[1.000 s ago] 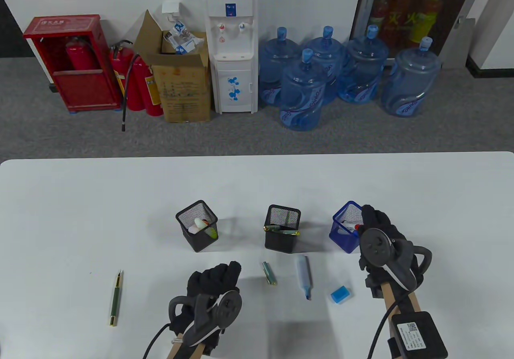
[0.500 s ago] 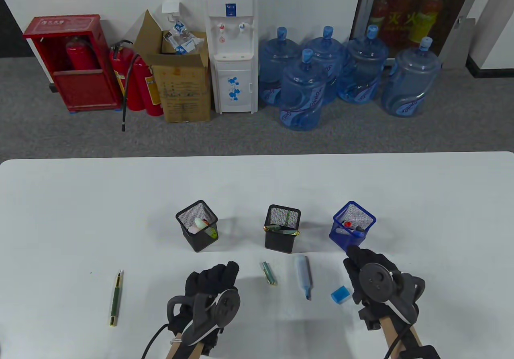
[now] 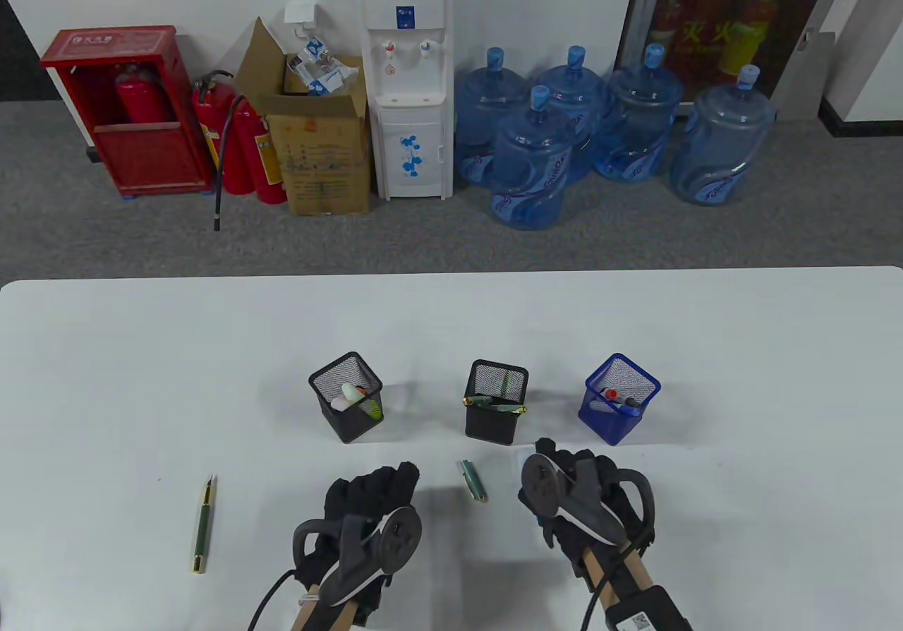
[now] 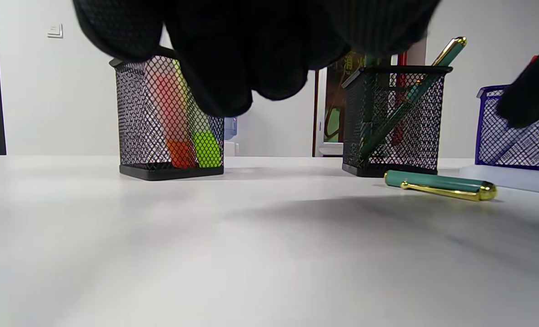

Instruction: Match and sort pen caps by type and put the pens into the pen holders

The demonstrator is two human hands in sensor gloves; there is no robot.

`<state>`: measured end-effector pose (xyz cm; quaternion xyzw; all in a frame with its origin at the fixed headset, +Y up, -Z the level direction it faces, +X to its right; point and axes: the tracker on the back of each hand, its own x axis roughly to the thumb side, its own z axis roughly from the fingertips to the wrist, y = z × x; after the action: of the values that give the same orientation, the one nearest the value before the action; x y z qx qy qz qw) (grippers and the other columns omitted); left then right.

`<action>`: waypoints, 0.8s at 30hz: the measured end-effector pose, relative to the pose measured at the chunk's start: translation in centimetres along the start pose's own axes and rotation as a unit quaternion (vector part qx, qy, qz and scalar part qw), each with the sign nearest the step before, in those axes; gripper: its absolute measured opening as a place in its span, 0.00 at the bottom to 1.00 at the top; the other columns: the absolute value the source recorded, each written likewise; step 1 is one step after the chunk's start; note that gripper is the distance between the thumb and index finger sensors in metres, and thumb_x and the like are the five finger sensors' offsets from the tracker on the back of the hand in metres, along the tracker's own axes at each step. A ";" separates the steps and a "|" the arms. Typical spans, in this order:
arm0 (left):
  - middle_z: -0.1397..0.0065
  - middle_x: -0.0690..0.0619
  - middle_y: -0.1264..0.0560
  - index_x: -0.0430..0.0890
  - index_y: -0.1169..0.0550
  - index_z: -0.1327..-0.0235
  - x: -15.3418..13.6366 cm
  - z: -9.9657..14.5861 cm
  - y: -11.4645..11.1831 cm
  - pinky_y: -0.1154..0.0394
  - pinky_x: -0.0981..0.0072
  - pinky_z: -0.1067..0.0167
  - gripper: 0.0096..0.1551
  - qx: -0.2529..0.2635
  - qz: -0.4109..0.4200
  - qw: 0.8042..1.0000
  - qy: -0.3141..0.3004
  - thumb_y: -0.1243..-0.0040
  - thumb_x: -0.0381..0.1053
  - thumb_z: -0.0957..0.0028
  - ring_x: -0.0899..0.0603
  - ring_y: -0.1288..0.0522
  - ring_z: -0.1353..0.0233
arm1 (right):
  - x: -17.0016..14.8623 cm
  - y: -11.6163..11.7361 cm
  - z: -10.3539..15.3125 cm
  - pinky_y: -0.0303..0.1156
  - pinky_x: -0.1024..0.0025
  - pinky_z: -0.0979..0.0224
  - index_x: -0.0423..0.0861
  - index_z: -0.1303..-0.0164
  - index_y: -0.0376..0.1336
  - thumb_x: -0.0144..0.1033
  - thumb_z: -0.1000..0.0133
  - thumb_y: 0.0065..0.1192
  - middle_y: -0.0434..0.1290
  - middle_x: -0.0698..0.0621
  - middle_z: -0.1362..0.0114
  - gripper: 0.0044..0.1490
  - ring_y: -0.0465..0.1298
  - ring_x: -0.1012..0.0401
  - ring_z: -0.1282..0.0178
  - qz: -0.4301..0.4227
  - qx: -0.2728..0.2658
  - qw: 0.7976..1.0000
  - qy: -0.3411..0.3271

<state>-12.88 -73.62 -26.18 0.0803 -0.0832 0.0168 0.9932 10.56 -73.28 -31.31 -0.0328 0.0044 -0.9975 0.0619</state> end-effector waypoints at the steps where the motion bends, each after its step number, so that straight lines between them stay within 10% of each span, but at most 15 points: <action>1: 0.25 0.53 0.25 0.58 0.31 0.26 0.0 0.0 -0.1 0.31 0.35 0.28 0.36 -0.001 0.000 1.000 -0.001 0.45 0.56 0.54 0.41 0.19 0.30 | 0.6 0.2 -0.2 0.78 0.49 0.34 0.45 0.28 0.65 0.65 0.60 0.66 0.84 0.54 0.41 0.54 0.84 0.55 0.42 0.022 0.011 1.000 0.008; 16: 0.25 0.55 0.25 0.60 0.32 0.27 1.4 0.2 -0.5 0.32 0.35 0.27 0.35 -0.029 -0.019 0.999 -0.035 0.47 0.55 0.54 0.42 0.20 0.28 | 2.7 1.6 -0.8 0.79 0.51 0.35 0.43 0.30 0.66 0.51 0.57 0.72 0.84 0.53 0.40 0.46 0.84 0.53 0.42 0.101 0.030 0.994 0.031; 24: 0.23 0.55 0.28 0.60 0.37 0.24 1.5 0.3 0.3 0.31 0.37 0.27 0.41 0.007 0.007 0.999 -0.038 0.42 0.57 0.56 0.43 0.21 0.28 | 3.1 -2.3 1.5 0.76 0.50 0.28 0.51 0.29 0.65 0.49 0.55 0.66 0.81 0.57 0.32 0.41 0.81 0.55 0.34 -0.003 -0.007 0.990 -0.139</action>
<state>-11.48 -73.38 -25.60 0.0876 -0.1213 0.0216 0.9885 7.32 -71.34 -29.57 -0.1719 0.0028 -0.9833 0.0592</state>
